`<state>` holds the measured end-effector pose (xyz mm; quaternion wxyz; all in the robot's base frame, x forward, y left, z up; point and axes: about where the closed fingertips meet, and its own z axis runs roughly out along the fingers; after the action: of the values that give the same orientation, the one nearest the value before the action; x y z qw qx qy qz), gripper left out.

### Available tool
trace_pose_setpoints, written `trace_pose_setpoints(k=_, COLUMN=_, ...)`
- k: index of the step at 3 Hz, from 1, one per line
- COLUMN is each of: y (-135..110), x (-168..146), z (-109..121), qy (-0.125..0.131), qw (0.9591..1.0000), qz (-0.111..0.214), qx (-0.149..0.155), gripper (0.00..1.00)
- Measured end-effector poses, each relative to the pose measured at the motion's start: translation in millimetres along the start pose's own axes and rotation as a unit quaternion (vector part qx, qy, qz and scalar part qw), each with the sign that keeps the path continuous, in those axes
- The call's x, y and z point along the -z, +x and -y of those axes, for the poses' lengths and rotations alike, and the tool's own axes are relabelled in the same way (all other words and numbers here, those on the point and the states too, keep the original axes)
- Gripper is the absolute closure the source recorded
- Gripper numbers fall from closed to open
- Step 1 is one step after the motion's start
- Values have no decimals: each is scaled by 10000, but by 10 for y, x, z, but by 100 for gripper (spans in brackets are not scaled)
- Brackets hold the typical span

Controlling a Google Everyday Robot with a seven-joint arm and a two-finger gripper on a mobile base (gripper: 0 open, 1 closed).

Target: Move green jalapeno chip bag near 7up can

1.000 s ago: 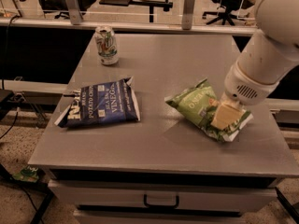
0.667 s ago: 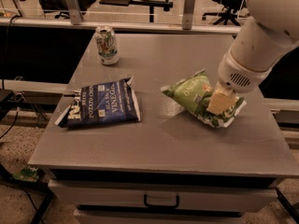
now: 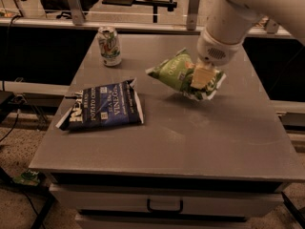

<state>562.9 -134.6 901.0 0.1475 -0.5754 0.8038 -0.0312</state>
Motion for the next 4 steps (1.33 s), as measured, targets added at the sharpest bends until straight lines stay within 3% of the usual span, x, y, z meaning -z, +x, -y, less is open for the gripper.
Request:
trace_pose_setpoints(k=1, y=-345, x=-120, z=276, qy=-28, qw=9992, qz=17, qx=406, gripper=100)
trace_pose_setpoints(k=3, y=-1009, x=-396, z=750, qy=-154, qw=9938, qz=-59, qx=1099, gripper=97)
trace_pose_setpoints(k=4, y=-1234, x=-530, z=830, qy=-217, qw=9916, qz=-43, qx=1276, gripper=66)
